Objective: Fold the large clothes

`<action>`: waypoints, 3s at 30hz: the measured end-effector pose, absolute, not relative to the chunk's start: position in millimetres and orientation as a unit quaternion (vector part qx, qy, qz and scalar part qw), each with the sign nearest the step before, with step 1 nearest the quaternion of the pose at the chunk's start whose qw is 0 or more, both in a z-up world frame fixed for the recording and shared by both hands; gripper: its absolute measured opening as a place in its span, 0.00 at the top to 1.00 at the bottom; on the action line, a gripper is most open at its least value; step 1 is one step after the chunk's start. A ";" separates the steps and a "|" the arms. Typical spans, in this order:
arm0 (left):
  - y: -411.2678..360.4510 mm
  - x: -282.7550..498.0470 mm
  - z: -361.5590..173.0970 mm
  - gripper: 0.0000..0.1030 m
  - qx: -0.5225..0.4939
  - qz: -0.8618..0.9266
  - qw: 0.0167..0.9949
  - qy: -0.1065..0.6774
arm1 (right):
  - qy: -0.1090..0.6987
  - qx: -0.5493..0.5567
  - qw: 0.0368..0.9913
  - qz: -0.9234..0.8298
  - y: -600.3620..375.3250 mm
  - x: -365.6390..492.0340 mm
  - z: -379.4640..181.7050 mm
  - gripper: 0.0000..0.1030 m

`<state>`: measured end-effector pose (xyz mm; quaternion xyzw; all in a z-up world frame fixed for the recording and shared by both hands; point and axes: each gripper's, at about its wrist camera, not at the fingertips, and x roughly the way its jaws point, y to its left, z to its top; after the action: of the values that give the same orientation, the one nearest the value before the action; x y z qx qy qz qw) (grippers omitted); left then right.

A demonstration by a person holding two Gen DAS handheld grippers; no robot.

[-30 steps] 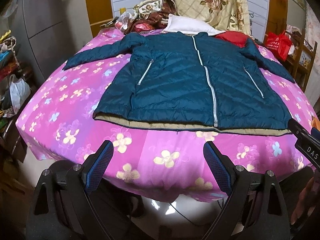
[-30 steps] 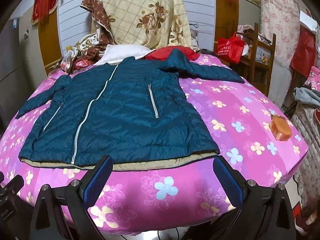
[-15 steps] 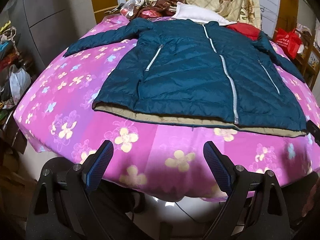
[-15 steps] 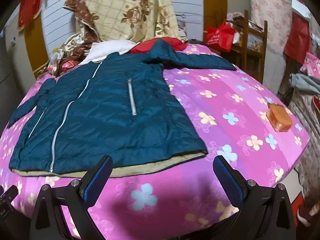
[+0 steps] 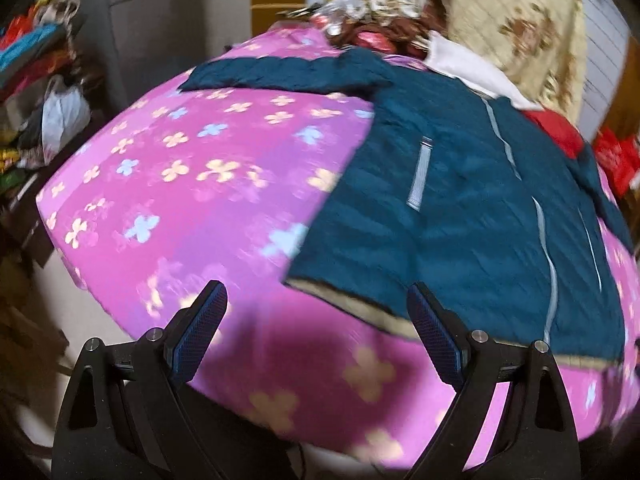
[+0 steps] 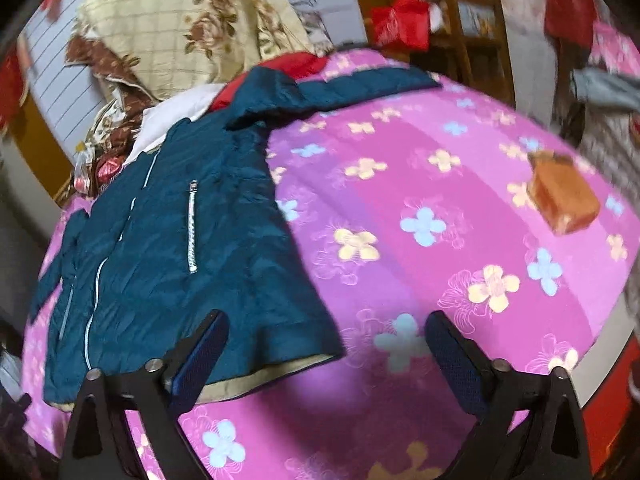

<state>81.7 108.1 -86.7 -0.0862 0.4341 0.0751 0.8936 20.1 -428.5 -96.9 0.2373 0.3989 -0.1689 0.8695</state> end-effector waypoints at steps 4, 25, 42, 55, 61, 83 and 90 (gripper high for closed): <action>141.0 107.0 -93.0 0.11 -0.133 0.072 0.886 0.439 | 0.411 0.254 0.865 -0.136 -434.9 28.7 -105.8 0.18; 124.0 177.2 -133.3 0.14 -0.174 -0.034 0.853 0.491 | 0.444 0.204 0.866 -0.105 -404.7 78.9 -127.3 0.39; 91.0 131.1 -107.9 0.87 -0.098 -0.012 0.860 0.500 | 0.466 0.196 0.860 -0.076 -397.0 36.3 -116.2 0.87; 86.8 91.2 -106.9 0.88 -0.076 -0.006 0.872 0.484 | 0.482 0.192 0.852 -0.065 -392.6 1.8 -118.7 0.91; 87.8 65.4 -98.7 0.88 -0.067 0.003 0.881 0.469 | 0.497 0.179 0.847 -0.063 -385.1 -25.2 -126.4 0.92; 117.6 116.7 -85.3 0.36 -0.112 -0.022 0.888 0.445 | 0.405 0.184 0.891 -0.095 -412.9 32.5 -92.4 0.15; 98.5 150.8 -113.3 0.41 -0.102 -0.043 0.867 0.486 | 0.433 0.189 0.879 -0.062 -398.2 59.1 -112.2 0.56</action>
<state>150.8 98.5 -113.3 -0.1016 0.4857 -0.0434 0.8671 59.1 -398.2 -112.2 0.1886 0.4326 -0.0620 0.8795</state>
